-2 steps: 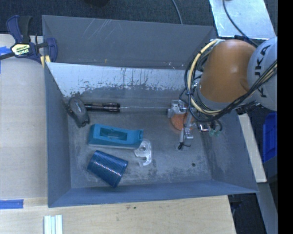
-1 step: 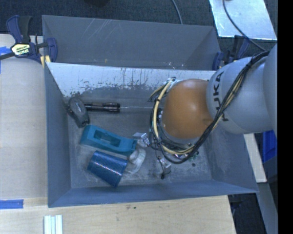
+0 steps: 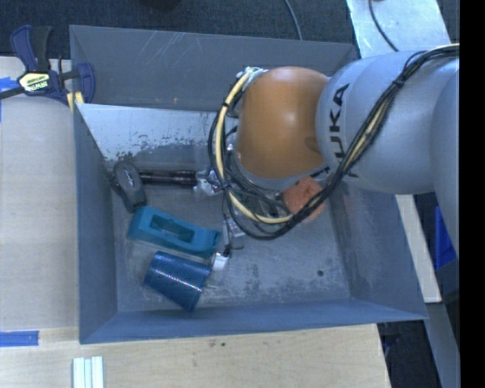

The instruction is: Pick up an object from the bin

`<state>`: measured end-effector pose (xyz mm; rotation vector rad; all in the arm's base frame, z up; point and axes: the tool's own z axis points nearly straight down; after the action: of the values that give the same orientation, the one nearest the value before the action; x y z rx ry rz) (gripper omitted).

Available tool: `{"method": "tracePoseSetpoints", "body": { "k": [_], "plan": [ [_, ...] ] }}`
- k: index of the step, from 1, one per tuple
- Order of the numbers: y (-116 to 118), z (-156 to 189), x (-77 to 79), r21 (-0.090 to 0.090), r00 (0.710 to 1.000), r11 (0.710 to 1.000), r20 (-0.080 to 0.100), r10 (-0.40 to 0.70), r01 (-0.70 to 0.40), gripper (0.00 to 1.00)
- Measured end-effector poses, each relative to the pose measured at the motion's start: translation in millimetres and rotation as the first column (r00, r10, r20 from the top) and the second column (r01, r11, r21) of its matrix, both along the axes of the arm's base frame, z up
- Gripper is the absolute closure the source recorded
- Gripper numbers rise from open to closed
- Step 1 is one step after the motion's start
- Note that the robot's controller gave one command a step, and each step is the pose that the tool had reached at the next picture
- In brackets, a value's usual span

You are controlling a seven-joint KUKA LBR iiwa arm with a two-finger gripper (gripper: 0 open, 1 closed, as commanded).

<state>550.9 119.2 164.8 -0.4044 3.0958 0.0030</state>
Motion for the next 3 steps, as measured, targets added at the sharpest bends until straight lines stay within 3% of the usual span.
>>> {"method": "tracePoseSetpoints", "body": {
  "k": [1,2,3],
  "plan": [
    [-19,-63,-56.7,-0.001,0.970,0.971,-0.012,0.241,-0.241,0.00],
    [1,-92,-18.2,0.001,0.984,0.984,0.001,-0.178,0.178,0.00],
    [-52,-85,-30.8,0.002,0.958,0.959,0.032,0.284,-0.284,1.00]
  ]
}}
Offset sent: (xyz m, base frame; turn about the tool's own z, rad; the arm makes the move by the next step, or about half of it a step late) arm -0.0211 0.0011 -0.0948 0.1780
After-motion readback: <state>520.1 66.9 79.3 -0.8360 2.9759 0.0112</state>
